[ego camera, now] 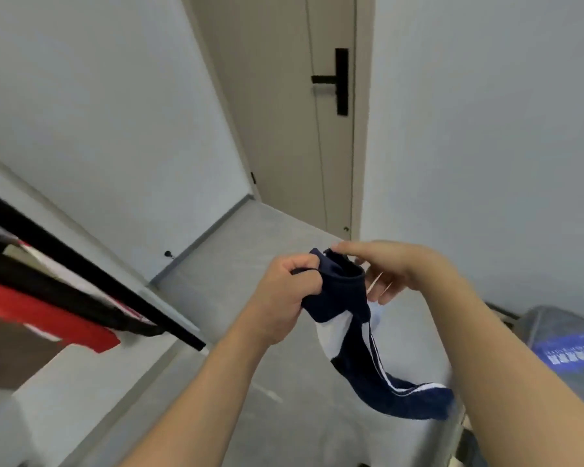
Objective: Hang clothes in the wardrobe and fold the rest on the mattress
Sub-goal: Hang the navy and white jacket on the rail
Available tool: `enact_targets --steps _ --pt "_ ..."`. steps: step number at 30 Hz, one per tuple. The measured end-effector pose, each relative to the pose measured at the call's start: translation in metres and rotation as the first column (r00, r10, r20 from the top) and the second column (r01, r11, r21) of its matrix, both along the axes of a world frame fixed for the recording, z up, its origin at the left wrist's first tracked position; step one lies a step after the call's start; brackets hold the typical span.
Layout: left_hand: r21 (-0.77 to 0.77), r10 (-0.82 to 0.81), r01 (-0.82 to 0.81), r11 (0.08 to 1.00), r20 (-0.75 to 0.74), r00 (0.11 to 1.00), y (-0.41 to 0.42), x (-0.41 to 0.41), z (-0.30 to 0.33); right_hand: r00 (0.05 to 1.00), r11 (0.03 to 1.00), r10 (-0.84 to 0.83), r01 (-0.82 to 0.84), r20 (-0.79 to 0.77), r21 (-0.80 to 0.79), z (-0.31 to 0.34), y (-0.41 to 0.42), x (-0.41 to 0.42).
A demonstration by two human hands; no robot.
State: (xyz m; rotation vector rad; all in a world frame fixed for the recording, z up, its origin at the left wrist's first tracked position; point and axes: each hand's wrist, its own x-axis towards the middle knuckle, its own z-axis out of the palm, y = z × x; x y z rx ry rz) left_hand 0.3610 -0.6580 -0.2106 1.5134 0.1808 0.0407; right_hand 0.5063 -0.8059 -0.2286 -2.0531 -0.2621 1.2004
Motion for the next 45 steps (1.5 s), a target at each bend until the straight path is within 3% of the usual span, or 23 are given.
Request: enact_targets --steps 3,7,11,14,19,22,24,27,30,32,34,36,38,39,40,42,44,45 --pt "0.011 0.089 -0.089 0.996 0.013 0.996 0.042 -0.045 0.013 0.965 0.966 0.257 -0.255 0.046 -0.047 0.008 0.068 -0.019" --pt "-0.014 0.261 -0.260 0.965 0.013 0.965 0.096 -0.100 0.034 0.874 0.873 0.484 -0.485 0.037 0.047 0.011 0.152 -0.063" --pt "0.076 0.395 -0.400 0.913 0.078 0.915 0.151 -0.168 0.064 0.677 0.677 0.736 -0.736 0.010 0.034 0.028 0.230 -0.122" --pt "0.256 0.461 -0.490 0.834 0.165 0.872 0.195 -0.227 0.088 0.567 0.566 0.822 -0.823 0.049 0.043 0.055 0.284 -0.178" --pt "0.415 0.654 -0.677 0.608 0.222 0.723 0.273 -0.338 0.117 0.559 0.554 0.781 -0.826 0.277 0.105 0.087 0.367 -0.259" --pt "0.332 0.791 -0.817 0.472 0.250 0.559 0.317 -0.393 0.119 0.469 0.471 0.828 -0.879 0.309 0.071 0.100 0.415 -0.305" --pt "0.188 0.851 -0.888 0.420 0.257 0.457 0.341 -0.415 0.117 0.484 0.482 0.815 -0.871 0.318 0.090 0.106 0.443 -0.332" --pt "-0.003 0.880 -0.907 0.421 0.243 0.408 0.368 -0.427 0.108 0.420 0.414 0.872 -0.907 0.249 0.082 0.112 0.478 -0.367" --pt "0.001 0.859 -0.889 0.457 0.260 0.442 0.398 -0.430 0.101 0.361 0.354 0.914 -0.933 0.184 0.073 0.106 0.511 -0.400" --pt "0.037 0.859 -0.891 0.452 0.250 0.446 0.418 -0.430 0.093 0.367 0.356 0.894 -0.930 0.256 0.091 0.092 0.533 -0.421" --pt "0.033 0.876 -0.902 0.430 0.228 0.426 0.438 -0.434 0.085 0.320 0.354 0.850 -0.935 0.419 -0.004 0.077 0.556 -0.433" --pt "0.019 0.904 -0.926 0.377 0.209 0.373 0.460 -0.444 0.077 0.256 0.448 0.710 -0.883 0.656 -0.141 0.068 0.581 -0.430" --pt "-0.014 0.932 -0.951 0.309 0.207 0.299 0.480 -0.460 0.073 0.348 0.597 0.565 -0.799 0.748 -0.079 0.066 0.608 -0.418" --pt "-0.038 0.943 -0.961 0.275 0.207 0.261 0.492 -0.467 0.074 0.400 0.615 0.532 -0.788 0.746 -0.016 0.066 0.621 -0.410" --pt "-0.051 0.950 -0.967 0.249 0.209 0.234 0.504 -0.474 0.075 0.433 0.577 0.550 -0.815 0.714 0.049 0.067 0.635 -0.406" --pt "-0.030 0.948 -0.968 0.248 0.213 0.236 0.526 -0.486 0.077 0.412 0.388 0.720 -0.906 0.559 0.169 0.071 0.658 -0.412" --pt "-0.025 0.922 -0.946 0.325 0.231 0.310 0.546 -0.490 0.077 0.297 0.217 0.856 -0.949 0.423 0.228 0.075 0.678 -0.435" --pt "-0.035 0.899 -0.923 0.383 0.246 0.363 0.555 -0.489 0.077 0.244 0.160 0.863 -0.962 0.442 0.219 0.076 0.689 -0.447"
